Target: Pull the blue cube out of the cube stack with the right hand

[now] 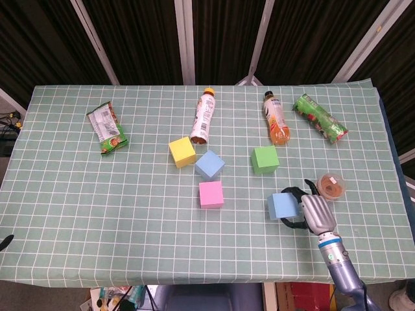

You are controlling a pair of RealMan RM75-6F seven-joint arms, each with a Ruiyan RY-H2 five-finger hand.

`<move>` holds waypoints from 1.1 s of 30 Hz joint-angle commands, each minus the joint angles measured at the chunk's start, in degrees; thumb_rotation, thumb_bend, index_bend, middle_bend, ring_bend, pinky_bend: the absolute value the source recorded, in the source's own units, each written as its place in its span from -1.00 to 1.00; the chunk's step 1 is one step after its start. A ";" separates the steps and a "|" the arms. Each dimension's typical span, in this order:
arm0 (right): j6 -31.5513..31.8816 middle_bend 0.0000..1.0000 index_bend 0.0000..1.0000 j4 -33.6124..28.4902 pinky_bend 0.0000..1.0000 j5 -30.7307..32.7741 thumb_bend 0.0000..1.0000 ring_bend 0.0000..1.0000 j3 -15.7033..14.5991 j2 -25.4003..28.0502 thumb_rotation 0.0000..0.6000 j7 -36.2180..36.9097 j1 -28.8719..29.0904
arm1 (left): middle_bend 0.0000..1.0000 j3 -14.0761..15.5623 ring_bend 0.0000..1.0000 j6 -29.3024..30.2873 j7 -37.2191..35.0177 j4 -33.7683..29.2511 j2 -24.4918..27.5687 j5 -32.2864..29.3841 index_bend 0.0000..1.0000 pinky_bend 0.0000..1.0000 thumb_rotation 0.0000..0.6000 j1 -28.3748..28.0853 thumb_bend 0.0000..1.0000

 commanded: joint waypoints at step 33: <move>26.48 -1.00 -0.98 7.30 -1.00 -10.35 -0.73 -0.85 -3.36 11.50 1.00 5.08 -16.27 | -0.96 0.72 -1.00 -0.05 1.13 0.01 -0.42 1.49 -0.65 -1.00 1.00 -0.12 -0.70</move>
